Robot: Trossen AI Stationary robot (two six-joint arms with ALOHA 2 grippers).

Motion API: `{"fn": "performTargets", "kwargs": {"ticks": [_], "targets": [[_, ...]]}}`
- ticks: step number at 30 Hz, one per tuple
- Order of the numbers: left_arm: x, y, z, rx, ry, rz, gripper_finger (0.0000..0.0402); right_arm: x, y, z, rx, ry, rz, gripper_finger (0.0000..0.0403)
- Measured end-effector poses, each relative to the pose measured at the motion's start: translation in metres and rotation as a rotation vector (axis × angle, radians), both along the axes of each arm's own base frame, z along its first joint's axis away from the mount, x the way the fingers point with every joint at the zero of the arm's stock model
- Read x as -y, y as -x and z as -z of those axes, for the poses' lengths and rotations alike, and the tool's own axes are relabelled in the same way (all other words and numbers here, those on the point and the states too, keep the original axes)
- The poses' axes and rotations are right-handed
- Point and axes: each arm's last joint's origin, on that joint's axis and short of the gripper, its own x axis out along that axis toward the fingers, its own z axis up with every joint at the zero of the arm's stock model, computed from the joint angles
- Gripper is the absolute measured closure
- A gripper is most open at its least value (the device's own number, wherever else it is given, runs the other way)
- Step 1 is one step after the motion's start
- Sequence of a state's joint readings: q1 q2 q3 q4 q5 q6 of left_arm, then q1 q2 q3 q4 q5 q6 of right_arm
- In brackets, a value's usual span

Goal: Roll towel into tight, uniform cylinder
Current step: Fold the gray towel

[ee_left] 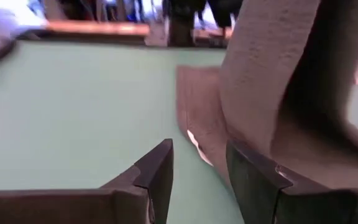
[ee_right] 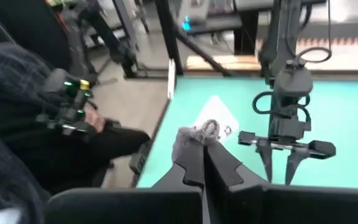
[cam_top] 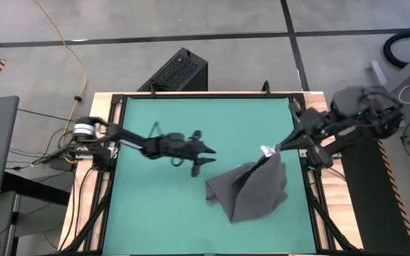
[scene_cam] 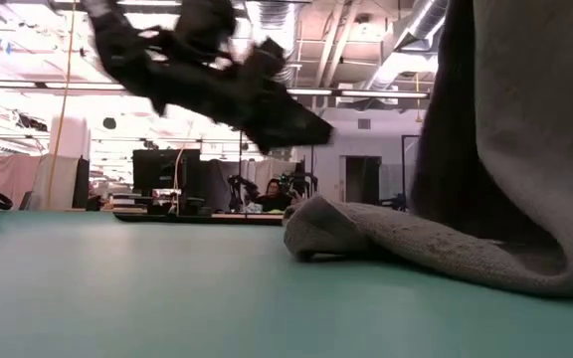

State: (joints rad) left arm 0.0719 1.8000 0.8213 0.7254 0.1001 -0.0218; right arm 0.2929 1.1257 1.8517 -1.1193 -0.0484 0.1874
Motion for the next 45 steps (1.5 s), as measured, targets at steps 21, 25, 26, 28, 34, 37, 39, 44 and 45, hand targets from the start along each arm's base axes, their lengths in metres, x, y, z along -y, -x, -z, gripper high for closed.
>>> {"fn": "performTargets", "kwargs": {"ticks": [21, 25, 26, 28, 34, 37, 39, 44, 45], "targets": [[0.011, -0.083, 0.041, -0.494, 0.116, 0.211, 0.0264, -0.01, 0.017, 0.012, -0.07, 0.097, 0.059, 0.0388], [0.022, -0.076, 0.047, -0.599, 0.025, 0.132, 0.0275, -0.012, 0.013, 0.017, -0.076, 0.144, 0.043, 0.0388], [0.025, -0.075, 0.049, -0.619, 0.005, 0.111, 0.0287, -0.013, 0.012, 0.018, -0.076, 0.153, 0.041, 0.0388], [0.029, -0.074, 0.048, -0.628, -0.017, 0.089, 0.0328, -0.013, 0.01, 0.02, -0.074, 0.184, 0.053, 0.0388], [0.034, -0.061, 0.024, -0.693, -0.137, -0.005, 0.0398, -0.012, 0.005, 0.031, -0.058, 0.286, 0.123, 0.0388], [0.033, -0.042, -0.014, -0.707, -0.238, -0.092, 0.0401, -0.007, 0.003, 0.041, -0.067, 0.321, 0.198, 0.0388], [0.031, -0.021, -0.048, -0.647, -0.278, -0.149, 0.0401, -0.002, 0.003, 0.05, -0.073, 0.33, 0.255, 0.0388], [0.028, 0.06, -0.108, -0.44, -0.241, -0.308, 0.0401, 0.016, 0.0, 0.083, -0.045, 0.319, 0.471, 0.0387], [0.029, 0.078, -0.115, -0.389, -0.207, -0.333, 0.0401, 0.02, -0.002, 0.092, -0.039, 0.294, 0.517, 0.0387]]}}
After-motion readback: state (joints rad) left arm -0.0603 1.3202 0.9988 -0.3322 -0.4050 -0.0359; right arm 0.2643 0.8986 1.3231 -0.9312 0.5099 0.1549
